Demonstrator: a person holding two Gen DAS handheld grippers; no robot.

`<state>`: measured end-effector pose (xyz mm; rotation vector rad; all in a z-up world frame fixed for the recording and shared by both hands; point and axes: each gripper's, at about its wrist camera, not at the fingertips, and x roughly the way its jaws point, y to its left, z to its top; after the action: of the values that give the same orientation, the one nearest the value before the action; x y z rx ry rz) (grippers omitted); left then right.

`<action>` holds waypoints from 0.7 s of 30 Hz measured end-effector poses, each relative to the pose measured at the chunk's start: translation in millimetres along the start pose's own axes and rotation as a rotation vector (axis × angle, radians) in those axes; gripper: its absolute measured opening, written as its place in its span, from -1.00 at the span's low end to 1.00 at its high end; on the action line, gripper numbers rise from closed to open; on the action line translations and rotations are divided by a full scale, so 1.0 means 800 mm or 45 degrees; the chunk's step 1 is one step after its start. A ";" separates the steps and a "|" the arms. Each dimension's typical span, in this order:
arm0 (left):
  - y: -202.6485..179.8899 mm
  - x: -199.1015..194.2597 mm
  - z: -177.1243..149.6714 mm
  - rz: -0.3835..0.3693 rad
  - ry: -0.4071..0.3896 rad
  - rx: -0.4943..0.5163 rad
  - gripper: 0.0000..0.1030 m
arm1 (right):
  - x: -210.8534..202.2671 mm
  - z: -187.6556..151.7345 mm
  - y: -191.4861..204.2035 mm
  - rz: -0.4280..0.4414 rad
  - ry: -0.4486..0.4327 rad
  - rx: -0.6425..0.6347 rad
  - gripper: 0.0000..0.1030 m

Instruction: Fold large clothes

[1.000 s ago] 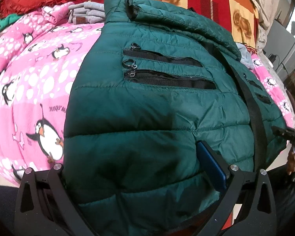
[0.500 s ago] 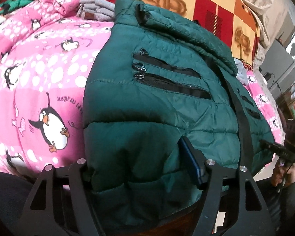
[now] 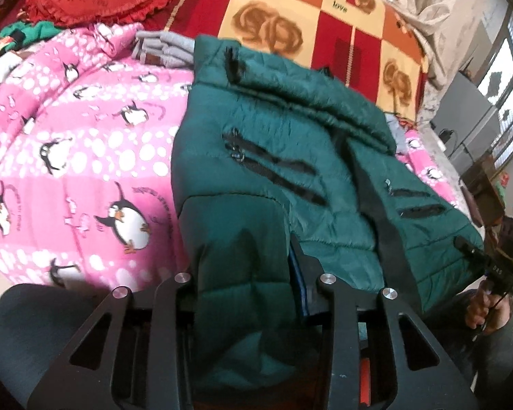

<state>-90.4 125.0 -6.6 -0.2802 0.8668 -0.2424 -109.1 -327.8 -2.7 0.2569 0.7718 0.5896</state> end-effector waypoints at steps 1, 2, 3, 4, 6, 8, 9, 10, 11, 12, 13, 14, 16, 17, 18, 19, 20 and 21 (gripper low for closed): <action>0.002 -0.008 -0.002 -0.006 -0.014 -0.006 -0.34 | -0.005 -0.002 0.005 -0.004 -0.007 -0.007 -0.58; 0.004 -0.016 -0.005 -0.012 -0.026 -0.005 -0.34 | -0.009 -0.005 0.009 -0.013 -0.008 -0.016 -0.58; 0.005 -0.021 -0.007 -0.014 -0.036 -0.001 -0.36 | -0.012 -0.007 0.011 -0.021 -0.008 -0.018 -0.58; 0.005 -0.027 -0.011 -0.017 -0.043 0.003 -0.45 | -0.015 -0.010 0.013 -0.022 -0.009 -0.014 -0.58; 0.007 -0.035 -0.017 -0.027 -0.044 0.022 -0.48 | -0.021 -0.012 0.014 -0.029 -0.019 -0.007 -0.58; 0.004 -0.041 -0.025 -0.028 -0.043 0.055 -0.54 | -0.029 -0.016 0.012 -0.039 -0.032 0.008 -0.58; 0.002 -0.043 -0.029 -0.032 -0.043 0.063 -0.58 | -0.033 -0.018 0.013 -0.042 -0.036 0.014 -0.58; 0.001 -0.046 -0.033 -0.038 -0.044 0.070 -0.61 | -0.038 -0.020 0.012 -0.043 -0.045 0.020 -0.58; -0.001 -0.050 -0.037 -0.047 -0.045 0.077 -0.63 | -0.041 -0.020 0.011 -0.040 -0.053 0.025 -0.58; -0.003 -0.052 -0.039 -0.054 -0.044 0.083 -0.66 | -0.044 -0.021 0.010 -0.032 -0.060 0.035 -0.58; -0.004 -0.055 -0.042 -0.061 -0.044 0.091 -0.66 | -0.047 -0.021 0.008 -0.025 -0.066 0.040 -0.58; -0.005 -0.057 -0.043 -0.068 -0.046 0.102 -0.66 | -0.048 -0.022 0.005 -0.019 -0.074 0.040 -0.58; -0.005 -0.056 -0.045 -0.085 -0.048 0.117 -0.66 | -0.044 -0.022 0.001 -0.017 -0.066 0.055 -0.58; -0.004 -0.052 -0.045 -0.093 -0.044 0.123 -0.66 | -0.042 -0.022 0.000 -0.017 -0.061 0.058 -0.59; -0.003 -0.049 -0.045 -0.094 -0.040 0.124 -0.66 | -0.039 -0.021 -0.001 -0.016 -0.054 0.060 -0.58; -0.001 -0.045 -0.044 -0.093 -0.034 0.127 -0.65 | -0.037 -0.020 -0.001 -0.013 -0.051 0.059 -0.59; 0.001 -0.040 -0.043 -0.088 -0.027 0.132 -0.65 | -0.036 -0.020 -0.001 -0.012 -0.049 0.058 -0.59; 0.003 -0.034 -0.043 -0.081 -0.014 0.130 -0.61 | -0.034 -0.019 -0.001 -0.009 -0.048 0.057 -0.59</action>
<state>-134.1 131.2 -9.4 -0.2137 0.8329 -0.3431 -135.5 -344.3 2.4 0.3055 0.7496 0.5596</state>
